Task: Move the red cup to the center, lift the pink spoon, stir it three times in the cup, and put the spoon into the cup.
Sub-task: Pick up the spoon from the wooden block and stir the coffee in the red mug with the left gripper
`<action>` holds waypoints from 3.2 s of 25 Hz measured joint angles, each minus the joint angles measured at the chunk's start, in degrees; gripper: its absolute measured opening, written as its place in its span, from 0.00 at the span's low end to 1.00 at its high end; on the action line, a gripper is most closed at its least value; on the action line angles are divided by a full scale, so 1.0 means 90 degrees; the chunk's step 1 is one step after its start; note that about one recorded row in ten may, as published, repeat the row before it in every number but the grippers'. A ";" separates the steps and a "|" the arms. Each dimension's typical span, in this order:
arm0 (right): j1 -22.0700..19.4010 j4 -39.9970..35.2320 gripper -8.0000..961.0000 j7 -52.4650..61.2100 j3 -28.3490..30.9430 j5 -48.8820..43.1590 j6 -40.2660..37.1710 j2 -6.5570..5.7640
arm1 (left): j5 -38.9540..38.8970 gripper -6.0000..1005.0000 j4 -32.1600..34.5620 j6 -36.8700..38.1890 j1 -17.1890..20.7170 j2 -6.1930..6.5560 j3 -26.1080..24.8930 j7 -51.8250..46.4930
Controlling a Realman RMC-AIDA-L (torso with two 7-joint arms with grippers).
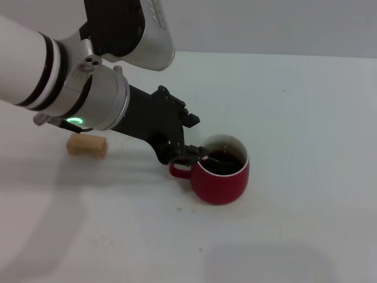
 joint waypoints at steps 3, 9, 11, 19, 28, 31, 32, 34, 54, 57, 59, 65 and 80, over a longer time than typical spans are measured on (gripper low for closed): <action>-0.0004 0.0001 0.01 0.0000 0.0000 0.0000 -0.0009 0.0000 | 0.0057 0.55 0.0175 0.0134 -0.0028 -0.0002 0.0026 0.0039; -0.0014 0.0002 0.01 0.0000 0.0001 0.0000 -0.0011 0.0000 | 0.0416 0.55 0.0223 0.0351 0.0005 -0.0006 0.0349 0.0171; -0.0016 0.0002 0.01 0.0000 0.0001 0.0000 -0.0011 0.0000 | 0.0472 0.55 0.0276 0.0360 -0.0005 -0.0011 0.0405 0.0171; -0.0027 0.0049 0.01 0.0000 0.0001 0.0000 -0.0049 0.0001 | 0.0469 0.55 0.0504 0.0386 -0.0044 -0.0006 0.0383 0.0174; -0.0045 0.0060 0.01 0.0000 -0.0061 0.0000 -0.0068 0.0007 | 0.0454 0.54 0.0703 0.0483 -0.0050 -0.0003 0.0357 0.0249; -0.0047 0.0060 0.01 0.0000 -0.0074 0.0000 -0.0069 0.0009 | 0.0450 0.54 0.0724 0.0505 -0.0052 -0.0003 0.0355 0.0249; -0.0047 0.0060 0.01 0.0000 -0.0075 0.0000 -0.0069 0.0010 | 0.0449 0.54 0.0741 0.0516 -0.0052 -0.0004 0.0354 0.0249; -0.0046 0.0061 0.01 0.0000 -0.0077 0.0000 -0.0069 0.0010 | 0.0446 0.54 0.0786 0.0532 -0.0052 -0.0003 0.0354 0.0257; -0.0017 0.0060 0.01 0.0000 -0.0077 0.0000 -0.0068 -0.0009 | 0.0428 0.48 0.1126 0.0793 -0.0140 -0.0014 0.0354 0.0306; -0.0009 0.0060 0.01 0.0000 -0.0078 0.0000 -0.0068 -0.0009 | 0.0428 0.45 0.1135 0.0801 -0.0151 -0.0014 0.0354 0.0305; -0.0004 0.0060 0.01 0.0000 -0.0078 0.0000 -0.0068 -0.0013 | 0.0428 0.42 0.1144 0.0806 -0.0162 -0.0014 0.0354 0.0305; 0.0007 0.0050 0.01 0.0000 -0.0078 0.0000 -0.0066 -0.0019 | 0.0429 0.42 0.1267 0.0821 -0.0194 -0.0014 0.0354 0.0293; 0.0048 0.0040 0.01 0.0000 -0.0078 0.0000 -0.0065 -0.0020 | 0.0413 0.40 0.1286 0.0833 -0.0184 -0.0023 0.0325 0.0210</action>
